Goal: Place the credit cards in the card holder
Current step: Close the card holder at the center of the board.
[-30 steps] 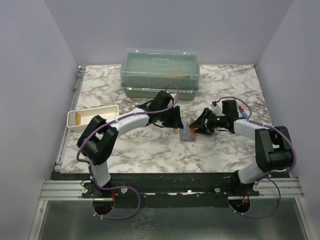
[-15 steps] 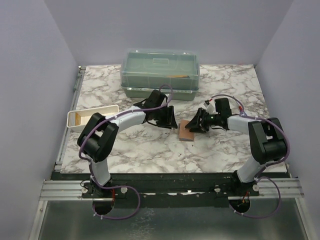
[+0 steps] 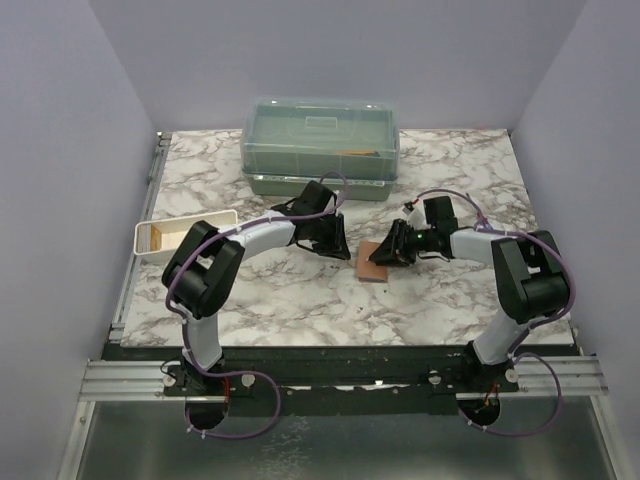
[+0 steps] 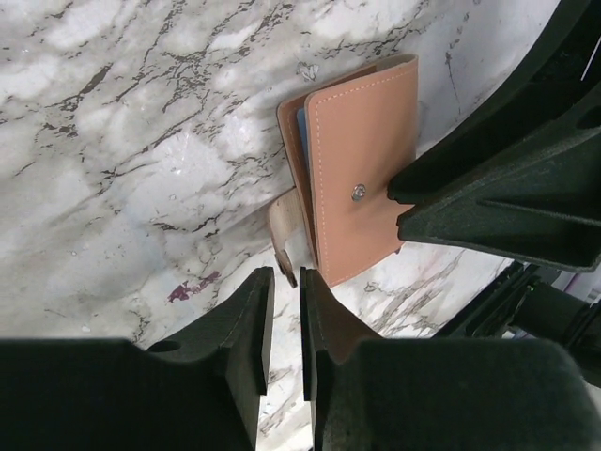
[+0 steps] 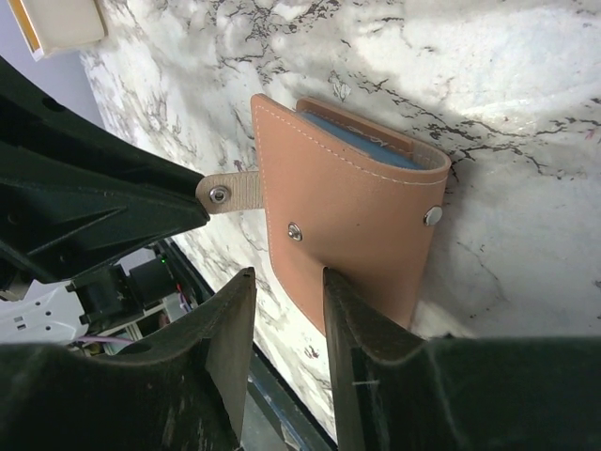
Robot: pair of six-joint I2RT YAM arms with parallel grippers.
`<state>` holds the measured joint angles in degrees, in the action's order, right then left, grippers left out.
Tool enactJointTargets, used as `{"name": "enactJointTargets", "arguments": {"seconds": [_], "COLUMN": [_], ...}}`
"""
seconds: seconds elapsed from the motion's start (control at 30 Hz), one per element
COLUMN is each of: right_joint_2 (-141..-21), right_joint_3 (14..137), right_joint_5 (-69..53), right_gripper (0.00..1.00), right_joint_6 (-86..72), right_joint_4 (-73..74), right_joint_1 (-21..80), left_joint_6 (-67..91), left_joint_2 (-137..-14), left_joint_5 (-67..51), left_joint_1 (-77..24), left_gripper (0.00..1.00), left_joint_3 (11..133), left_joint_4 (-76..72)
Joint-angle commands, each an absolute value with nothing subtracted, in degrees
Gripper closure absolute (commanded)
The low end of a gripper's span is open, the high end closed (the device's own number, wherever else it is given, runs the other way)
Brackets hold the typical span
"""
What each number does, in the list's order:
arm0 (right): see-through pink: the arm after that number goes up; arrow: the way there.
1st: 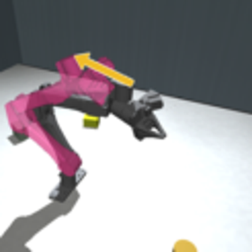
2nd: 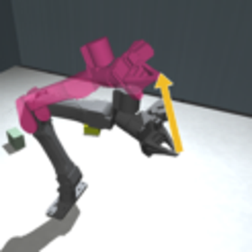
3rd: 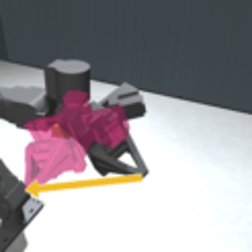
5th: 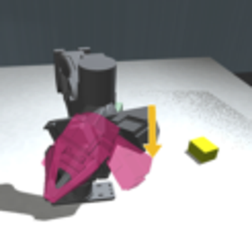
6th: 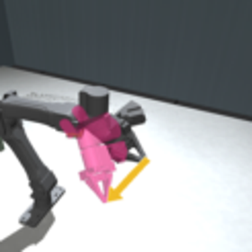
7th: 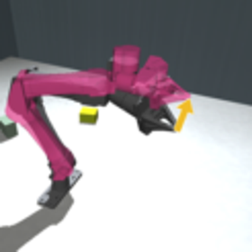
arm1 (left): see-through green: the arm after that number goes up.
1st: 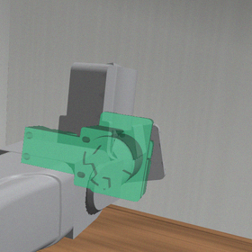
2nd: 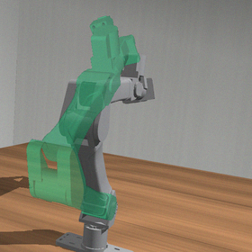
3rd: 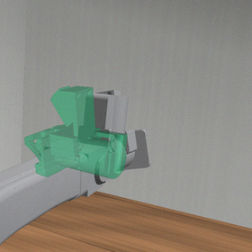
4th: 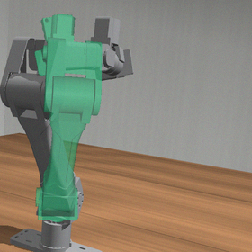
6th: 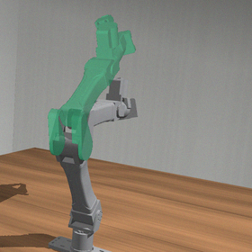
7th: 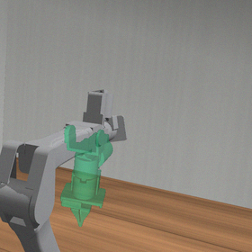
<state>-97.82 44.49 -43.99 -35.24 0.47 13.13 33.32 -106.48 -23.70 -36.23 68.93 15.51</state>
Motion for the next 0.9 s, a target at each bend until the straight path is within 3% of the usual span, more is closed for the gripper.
{"name": "enactJointTargets", "arguments": {"seconds": [0.0, 0.17, 0.43, 0.87], "right_joint_2": [-99.76, -100.26, -100.97, -103.52], "right_joint_3": [45.49, 45.79, 46.22, 47.51], "right_joint_5": [-40.92, -40.87, -39.44, -36.36], "right_gripper": [0.62, 0.62, 0.66, 0.76], "right_joint_6": [-32.92, -32.7, -31.94, -31.23], "right_joint_4": [3.29, 3.43, 4.33, 4.92], "right_joint_1": [13.58, 13.71, 14.19, 15.24], "left_joint_6": [32.91, 32.96, 32.7, 34.69], "left_joint_2": [-107.98, -108.44, -107.39, -107.51], "left_joint_5": [-22.94, -22.56, -22.44, -31.59], "left_joint_1": [-36.08, -35.99, -35.86, -37.02], "left_gripper": [0.78, 0.81, 1.0, 1.0], "left_joint_3": [70.66, 70.92, 70.66, 71.79], "left_joint_4": [15.48, 15.38, 14.91, 10.03]}}
